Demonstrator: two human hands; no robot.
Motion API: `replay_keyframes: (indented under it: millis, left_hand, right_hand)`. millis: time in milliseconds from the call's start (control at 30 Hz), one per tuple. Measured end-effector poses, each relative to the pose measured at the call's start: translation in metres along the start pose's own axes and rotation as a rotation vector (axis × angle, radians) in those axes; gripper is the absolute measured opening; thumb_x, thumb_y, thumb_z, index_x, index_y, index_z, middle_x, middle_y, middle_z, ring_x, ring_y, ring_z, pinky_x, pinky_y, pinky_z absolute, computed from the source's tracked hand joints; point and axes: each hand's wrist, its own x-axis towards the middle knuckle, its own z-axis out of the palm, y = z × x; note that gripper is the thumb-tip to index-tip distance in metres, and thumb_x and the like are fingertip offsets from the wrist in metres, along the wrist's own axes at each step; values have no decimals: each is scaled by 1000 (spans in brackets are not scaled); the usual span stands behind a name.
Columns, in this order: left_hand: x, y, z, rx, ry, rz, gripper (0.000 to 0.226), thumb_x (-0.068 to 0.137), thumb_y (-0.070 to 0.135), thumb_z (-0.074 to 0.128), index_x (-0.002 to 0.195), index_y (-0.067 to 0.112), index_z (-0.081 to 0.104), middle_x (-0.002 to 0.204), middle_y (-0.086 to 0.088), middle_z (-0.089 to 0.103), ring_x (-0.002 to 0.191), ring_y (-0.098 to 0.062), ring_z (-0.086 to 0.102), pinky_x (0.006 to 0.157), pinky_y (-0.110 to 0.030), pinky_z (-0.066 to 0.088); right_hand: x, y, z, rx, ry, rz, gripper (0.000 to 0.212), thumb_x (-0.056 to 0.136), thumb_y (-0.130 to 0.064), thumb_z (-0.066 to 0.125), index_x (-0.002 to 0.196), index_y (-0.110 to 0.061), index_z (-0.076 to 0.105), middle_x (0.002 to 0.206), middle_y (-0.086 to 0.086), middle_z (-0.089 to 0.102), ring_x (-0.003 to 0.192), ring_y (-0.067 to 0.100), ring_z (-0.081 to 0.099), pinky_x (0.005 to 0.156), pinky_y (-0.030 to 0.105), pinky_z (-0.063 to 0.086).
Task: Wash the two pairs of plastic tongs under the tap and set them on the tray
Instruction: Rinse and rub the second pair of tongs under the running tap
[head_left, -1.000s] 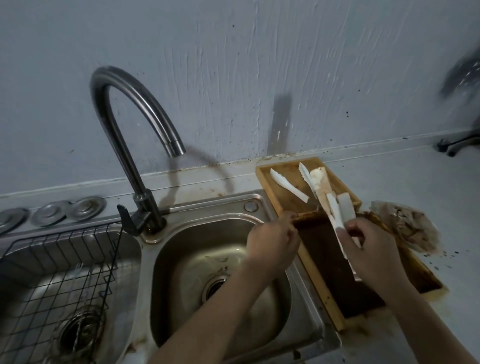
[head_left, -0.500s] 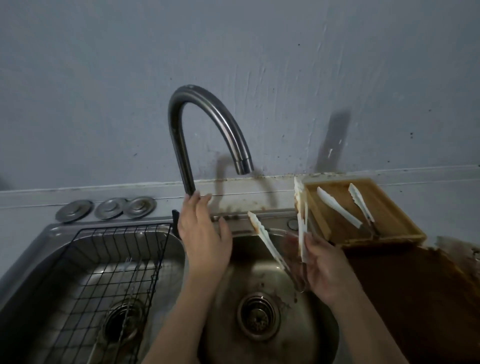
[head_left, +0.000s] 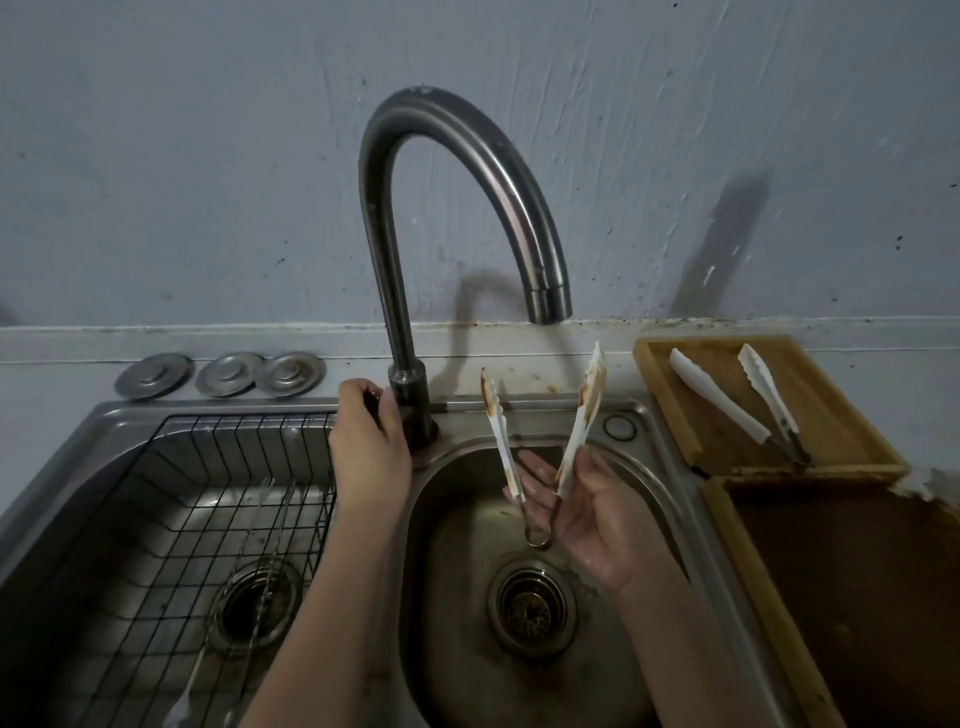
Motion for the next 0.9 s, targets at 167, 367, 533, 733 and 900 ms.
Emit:
replay_keyframes:
  millis: [167,367,533,733,900]
  left_hand:
    - [2,-7,1,63,23,66,11,96,18,42,95,7,45,77,-12,56,67,-29,52,60,-33,34]
    - [2,-9,0,66,13,85,11,96,17,42,91,8,43,70,-11,54,61,-26,49,51,-32,31]
    - [1,-11,0,35,15,55,10,96,16,41,89,8,42,67,-7,51,58,-22,45,49,-28,32]
    - [-1,-14,-2,-10,11,43,9,95,12,40,87,7,41,65,-5,48,55,-18,42,48,-30,32]
    - [-1,-16,-3,-8,-20,27,9,95,13,39,90,6,41,66,-9,49,56,-23,42,51,-34,32]
  right_hand:
    - [5,8,1,-33,9,-14,19,96,-23,39,88,-15,55,124,30,56,100,39,66,87,55,51]
    - [6,10,-1,-39,38,-21,17,96,-21,41,93,-16,57,123,26,57,111,43,58,98,61,40]
    - [4,9,0,-40,62,-26,16,96,-18,40,94,-14,56,120,25,58,113,43,56,101,61,38]
    - [3,9,0,-24,77,-39,16,97,-17,40,95,-13,56,111,23,61,113,43,56,102,60,38]
    - [-1,9,3,-30,81,-31,18,97,-16,38,93,-12,55,109,22,61,113,42,57,101,60,38]
